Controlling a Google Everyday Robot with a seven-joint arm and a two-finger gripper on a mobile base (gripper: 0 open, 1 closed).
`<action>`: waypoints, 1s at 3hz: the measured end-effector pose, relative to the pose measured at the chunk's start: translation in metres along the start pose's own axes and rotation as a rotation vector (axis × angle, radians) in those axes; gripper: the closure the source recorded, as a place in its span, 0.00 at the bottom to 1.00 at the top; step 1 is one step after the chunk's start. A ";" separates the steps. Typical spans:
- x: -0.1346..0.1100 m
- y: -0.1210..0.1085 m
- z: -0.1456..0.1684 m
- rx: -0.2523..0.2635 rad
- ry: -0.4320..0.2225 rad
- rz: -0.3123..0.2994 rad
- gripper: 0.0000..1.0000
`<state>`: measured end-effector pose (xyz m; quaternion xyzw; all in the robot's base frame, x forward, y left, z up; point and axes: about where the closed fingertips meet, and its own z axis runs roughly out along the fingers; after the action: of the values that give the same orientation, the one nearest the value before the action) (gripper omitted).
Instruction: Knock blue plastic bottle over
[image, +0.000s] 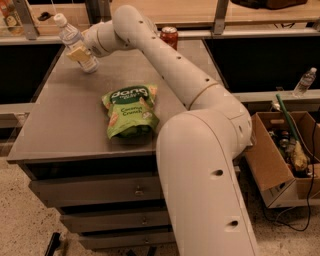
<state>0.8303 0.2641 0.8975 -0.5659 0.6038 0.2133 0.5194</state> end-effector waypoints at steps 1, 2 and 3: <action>-0.020 0.007 -0.014 -0.058 0.136 -0.324 1.00; -0.029 0.008 -0.027 -0.112 0.240 -0.583 1.00; -0.023 0.014 -0.027 -0.175 0.303 -0.763 1.00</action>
Offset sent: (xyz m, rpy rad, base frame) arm -0.0162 -0.0230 0.0634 -0.7134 -0.5906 0.3676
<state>0.8030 0.2552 0.9226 -0.8158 0.4001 -0.0297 0.4164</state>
